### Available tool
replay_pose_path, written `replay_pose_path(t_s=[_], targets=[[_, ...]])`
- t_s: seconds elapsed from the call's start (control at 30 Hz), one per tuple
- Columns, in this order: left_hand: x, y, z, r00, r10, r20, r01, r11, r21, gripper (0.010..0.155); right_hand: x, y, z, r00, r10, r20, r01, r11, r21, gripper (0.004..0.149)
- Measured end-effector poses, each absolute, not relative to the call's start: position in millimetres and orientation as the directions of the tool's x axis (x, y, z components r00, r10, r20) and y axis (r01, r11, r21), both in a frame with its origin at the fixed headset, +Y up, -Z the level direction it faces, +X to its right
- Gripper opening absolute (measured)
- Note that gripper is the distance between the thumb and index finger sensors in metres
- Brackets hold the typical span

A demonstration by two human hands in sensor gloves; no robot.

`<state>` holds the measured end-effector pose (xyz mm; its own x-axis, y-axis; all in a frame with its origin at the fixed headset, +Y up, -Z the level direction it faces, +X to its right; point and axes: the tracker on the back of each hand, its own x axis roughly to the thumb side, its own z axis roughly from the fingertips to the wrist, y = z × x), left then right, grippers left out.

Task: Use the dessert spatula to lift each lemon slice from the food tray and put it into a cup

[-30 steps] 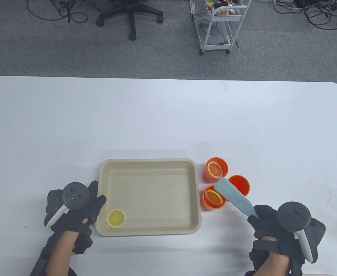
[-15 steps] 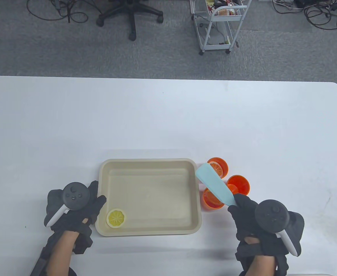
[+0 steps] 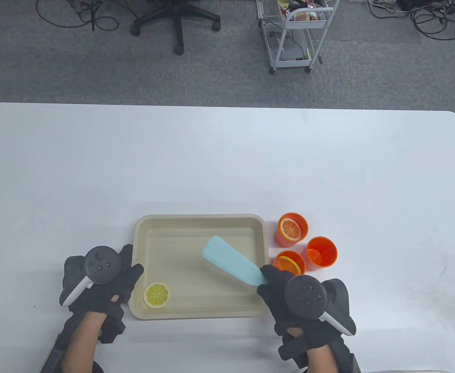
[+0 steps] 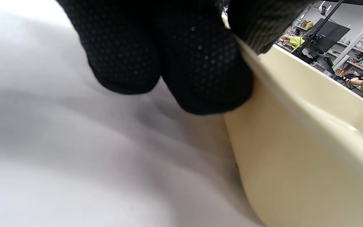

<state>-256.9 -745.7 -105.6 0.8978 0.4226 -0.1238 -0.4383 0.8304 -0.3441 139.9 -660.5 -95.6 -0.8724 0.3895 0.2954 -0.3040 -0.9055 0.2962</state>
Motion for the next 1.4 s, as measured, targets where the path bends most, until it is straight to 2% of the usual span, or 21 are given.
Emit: replay_pose_path(t_s=[0.37, 0.97, 1.13, 1.4], targets=[[-256, -746, -105, 0.901, 0.416, -0.123, -0.433, 0.834, -0.341, 0.072, 89, -687, -91, -0.889, 0.248, 0.386, -0.107, -0.93, 0.352, 0.057], [-256, -746, -106, 0.899, 0.42, -0.122, -0.436, 0.832, -0.344, 0.072, 65, -715, -95, -0.899, 0.152, 0.41, 0.017, -0.925, 0.38, 0.057], [-256, -746, -106, 0.899, 0.422, -0.122, -0.437, 0.83, -0.347, 0.072, 57, -723, -97, -0.909, 0.058, 0.414, 0.116, -0.917, 0.382, 0.057], [-256, -746, -106, 0.899, 0.42, -0.123, -0.436, 0.83, -0.347, 0.072, 45, -735, -96, -0.889, 0.036, 0.456, 0.168, -0.902, 0.398, 0.056]])
